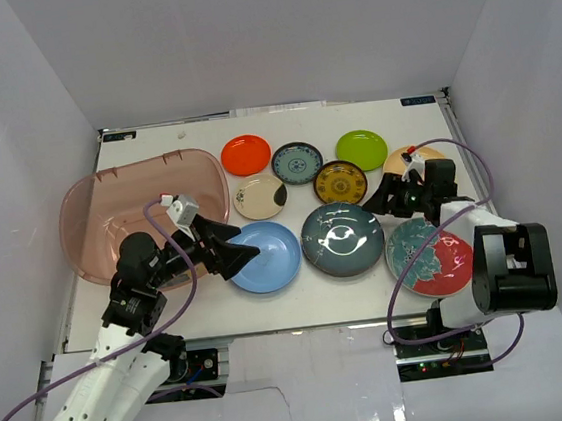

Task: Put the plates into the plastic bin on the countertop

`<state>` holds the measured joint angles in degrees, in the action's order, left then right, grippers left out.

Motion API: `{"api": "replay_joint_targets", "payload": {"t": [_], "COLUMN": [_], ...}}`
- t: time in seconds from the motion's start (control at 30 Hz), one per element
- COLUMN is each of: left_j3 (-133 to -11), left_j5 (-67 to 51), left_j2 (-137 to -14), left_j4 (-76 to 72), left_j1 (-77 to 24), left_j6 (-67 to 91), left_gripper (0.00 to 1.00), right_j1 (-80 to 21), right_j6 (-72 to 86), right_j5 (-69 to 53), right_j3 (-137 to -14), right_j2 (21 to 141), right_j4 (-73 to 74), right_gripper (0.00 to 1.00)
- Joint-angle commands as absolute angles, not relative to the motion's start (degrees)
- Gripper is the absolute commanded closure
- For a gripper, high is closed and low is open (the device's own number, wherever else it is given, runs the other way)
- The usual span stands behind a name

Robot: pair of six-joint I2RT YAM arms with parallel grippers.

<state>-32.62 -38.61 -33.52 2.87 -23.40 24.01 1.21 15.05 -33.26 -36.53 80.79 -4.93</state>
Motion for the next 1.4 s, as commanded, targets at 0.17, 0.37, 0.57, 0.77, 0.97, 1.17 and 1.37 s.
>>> {"api": "replay_joint_targets", "payload": {"t": [0.17, 0.37, 0.57, 0.77, 0.97, 1.17, 1.37], "left_j3": [-34.7, -34.9, -34.8, -34.7, -35.1, -36.4, -40.0], "left_j5": [-38.6, -37.9, -36.8, -36.0, -34.3, -34.2, -33.1], "left_j2": [-31.7, -31.4, -31.0, -31.8, -33.5, -36.8, -38.7], "left_j4": [4.7, 5.1, 5.1, 5.1, 5.0, 4.7, 6.9], "left_j1": [-25.5, -26.3, -26.4, -26.5, -26.5, -26.5, -26.5], "left_j6": [21.9, 21.6, 22.1, 22.5, 22.9, 24.1, 25.0], "left_gripper": [0.02, 0.02, 0.02, 0.02, 0.02, 0.02, 0.02], "right_j1": [2.5, 2.7, 2.7, 2.6, 2.3, 2.2, 2.0], "right_j6": [11.7, 11.5, 11.8, 13.7, 14.5, 14.5, 16.7], "right_j5": [-34.5, -36.6, -40.7, -44.8, -48.0, -49.0, -51.1], "right_j3": [-40.2, -40.8, -41.3, -39.9, -39.4, -37.1, -37.2], "right_j2": [88.0, 91.8, 95.5, 99.8, 103.1, 101.9, 99.9], "right_j4": [-7.5, -8.0, -8.5, -11.2, -11.6, -10.8, -12.6], "right_gripper": [0.27, 0.26, 0.3, 0.36, 0.45, 0.52, 0.9]}}
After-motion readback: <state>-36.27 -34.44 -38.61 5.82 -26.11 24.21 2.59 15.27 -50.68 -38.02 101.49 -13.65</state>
